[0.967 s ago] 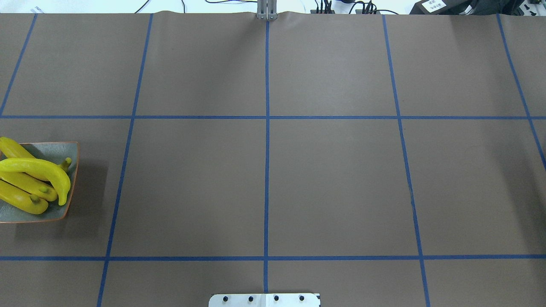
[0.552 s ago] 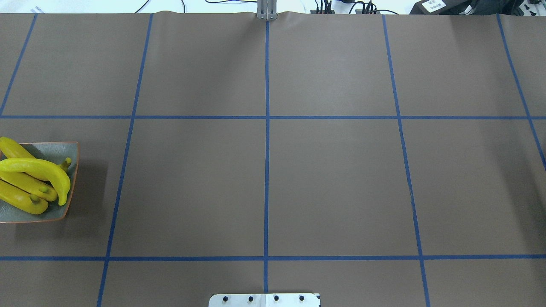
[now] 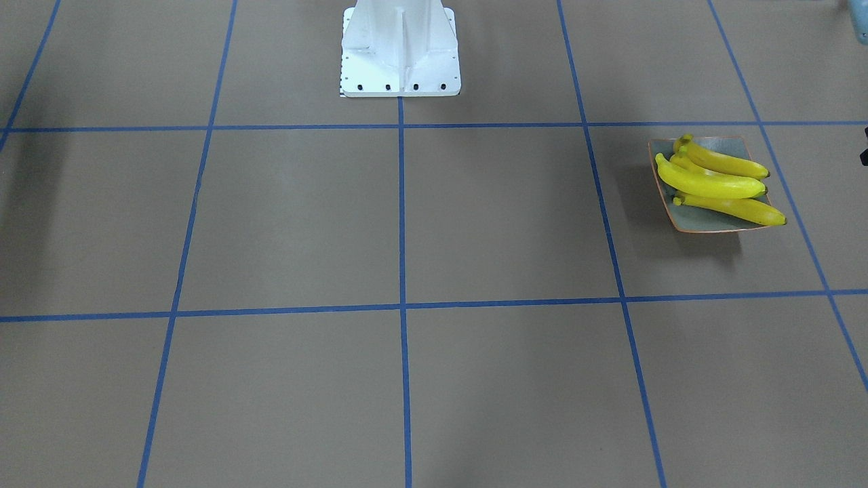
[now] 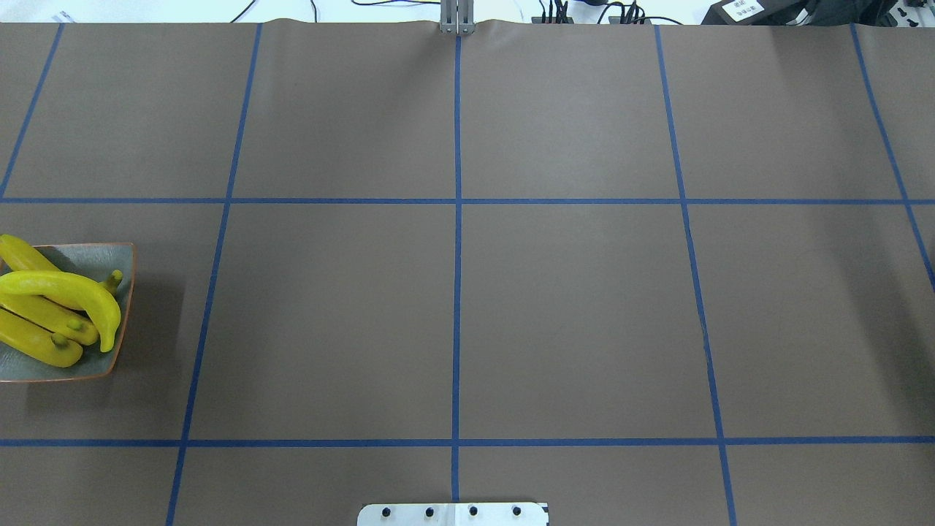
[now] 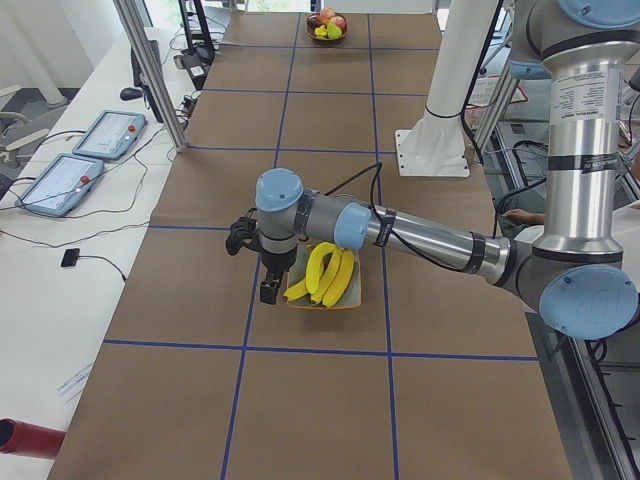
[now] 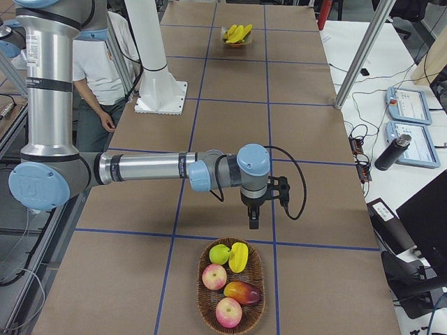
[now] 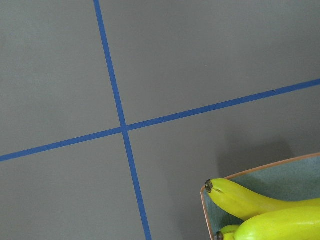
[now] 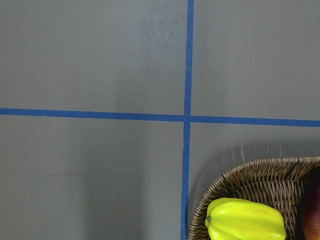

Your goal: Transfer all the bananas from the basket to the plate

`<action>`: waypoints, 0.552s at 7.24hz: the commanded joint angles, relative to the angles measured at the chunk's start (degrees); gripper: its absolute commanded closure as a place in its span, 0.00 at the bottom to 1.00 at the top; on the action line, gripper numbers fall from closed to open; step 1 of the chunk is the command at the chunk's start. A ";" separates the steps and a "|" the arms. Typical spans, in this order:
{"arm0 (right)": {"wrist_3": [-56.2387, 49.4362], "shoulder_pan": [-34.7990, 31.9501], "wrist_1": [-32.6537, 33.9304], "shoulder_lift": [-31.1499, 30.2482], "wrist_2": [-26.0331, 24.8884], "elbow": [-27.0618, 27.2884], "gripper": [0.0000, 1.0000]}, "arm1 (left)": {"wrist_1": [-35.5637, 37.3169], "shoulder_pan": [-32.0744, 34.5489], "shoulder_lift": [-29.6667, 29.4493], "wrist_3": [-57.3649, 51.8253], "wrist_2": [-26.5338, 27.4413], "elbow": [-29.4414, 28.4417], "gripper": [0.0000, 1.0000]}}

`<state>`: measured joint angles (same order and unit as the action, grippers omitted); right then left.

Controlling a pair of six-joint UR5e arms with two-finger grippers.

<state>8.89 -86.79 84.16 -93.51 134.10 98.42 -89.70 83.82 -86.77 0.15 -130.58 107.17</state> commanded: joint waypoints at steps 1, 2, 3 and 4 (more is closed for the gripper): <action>-0.01 0.04 0.66 0.26 0.63 0.19 0.00 | -0.21 0.20 0.11 -0.06 -0.29 -0.73 0.00; -0.01 0.04 0.66 0.17 0.64 0.37 0.00 | -0.47 0.03 0.03 0.28 -0.29 -0.65 0.00; -0.01 0.04 0.49 0.08 0.98 0.46 0.00 | -0.48 0.03 0.03 0.29 -0.38 -0.74 0.00; -0.01 0.04 0.31 0.00 0.99 0.46 0.00 | -0.65 0.11 0.11 0.20 -0.38 -0.56 0.00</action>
<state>8.88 -86.75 84.66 -93.41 134.95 98.82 -90.18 83.89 -86.72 0.37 -130.92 106.53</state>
